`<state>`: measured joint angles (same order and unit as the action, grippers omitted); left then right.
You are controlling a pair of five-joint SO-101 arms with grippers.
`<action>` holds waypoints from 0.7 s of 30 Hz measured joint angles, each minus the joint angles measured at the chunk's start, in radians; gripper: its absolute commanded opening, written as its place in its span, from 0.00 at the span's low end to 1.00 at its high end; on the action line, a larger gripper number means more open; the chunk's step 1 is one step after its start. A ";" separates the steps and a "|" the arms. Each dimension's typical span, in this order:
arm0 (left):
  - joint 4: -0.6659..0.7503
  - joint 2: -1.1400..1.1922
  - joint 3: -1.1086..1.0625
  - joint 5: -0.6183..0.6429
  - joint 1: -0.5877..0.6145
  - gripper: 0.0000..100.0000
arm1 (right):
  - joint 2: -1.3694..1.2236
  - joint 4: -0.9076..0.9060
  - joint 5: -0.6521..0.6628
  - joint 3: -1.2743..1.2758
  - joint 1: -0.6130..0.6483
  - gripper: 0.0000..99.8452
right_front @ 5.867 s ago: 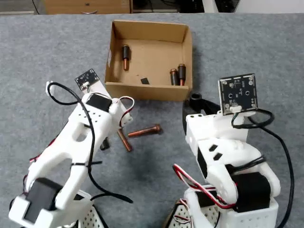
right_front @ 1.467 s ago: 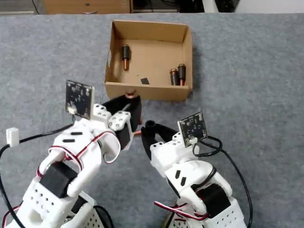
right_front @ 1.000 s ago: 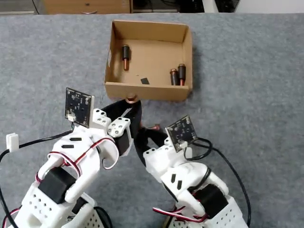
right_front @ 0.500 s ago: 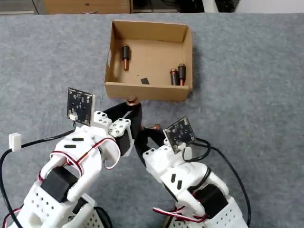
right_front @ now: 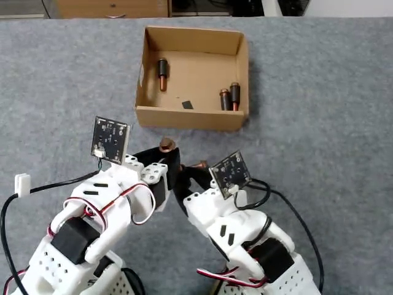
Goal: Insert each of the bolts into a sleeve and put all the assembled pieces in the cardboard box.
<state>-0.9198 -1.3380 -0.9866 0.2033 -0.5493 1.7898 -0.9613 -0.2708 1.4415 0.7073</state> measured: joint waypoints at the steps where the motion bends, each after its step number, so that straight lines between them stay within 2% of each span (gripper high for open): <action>1: -0.005 0.000 0.002 0.000 0.000 0.02 | 0.000 0.000 0.000 0.000 0.000 0.00; 4: -0.025 -0.003 0.005 0.000 0.000 0.04 | 0.000 0.000 0.000 0.000 0.000 0.00; 9: -0.043 -0.005 0.003 0.000 0.002 0.17 | 0.000 0.000 0.000 0.000 -0.003 0.00; 21: -0.043 0.000 0.003 0.000 0.002 0.18 | 0.000 0.000 -0.002 0.000 -0.005 0.00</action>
<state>-0.9628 -1.3380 -0.9835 0.2033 -0.5478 1.7898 -0.9613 -0.2723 1.4415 0.7027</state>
